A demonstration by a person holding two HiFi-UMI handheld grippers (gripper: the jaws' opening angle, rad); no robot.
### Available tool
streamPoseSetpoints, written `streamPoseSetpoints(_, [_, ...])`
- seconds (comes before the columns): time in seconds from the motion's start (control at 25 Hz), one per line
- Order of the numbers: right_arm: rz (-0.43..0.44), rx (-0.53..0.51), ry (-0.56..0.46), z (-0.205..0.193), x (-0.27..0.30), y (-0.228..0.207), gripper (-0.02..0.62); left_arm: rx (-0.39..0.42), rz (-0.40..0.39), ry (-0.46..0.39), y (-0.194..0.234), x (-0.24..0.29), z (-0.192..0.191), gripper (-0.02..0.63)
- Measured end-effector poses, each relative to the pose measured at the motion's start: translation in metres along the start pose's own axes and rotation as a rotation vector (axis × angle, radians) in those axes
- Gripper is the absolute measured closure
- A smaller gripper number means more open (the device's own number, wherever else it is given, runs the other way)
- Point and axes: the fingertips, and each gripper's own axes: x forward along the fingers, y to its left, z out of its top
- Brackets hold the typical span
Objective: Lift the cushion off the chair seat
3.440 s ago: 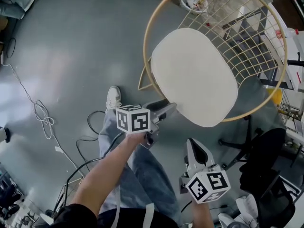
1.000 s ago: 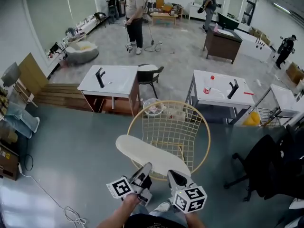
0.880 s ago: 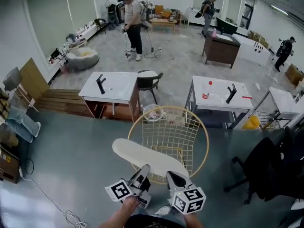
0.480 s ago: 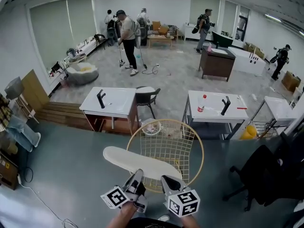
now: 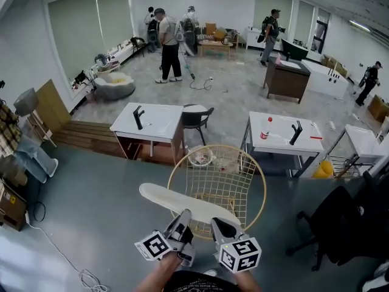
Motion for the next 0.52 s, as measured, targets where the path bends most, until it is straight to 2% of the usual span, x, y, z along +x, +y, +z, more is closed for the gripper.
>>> streamPoseSetpoints(0.52, [0.005,-0.006,-0.013,0.0048,-0.0022,-0.0006,0.598,0.026,0.011,0.004,-0.0022,0.0001,-0.0004,0.577])
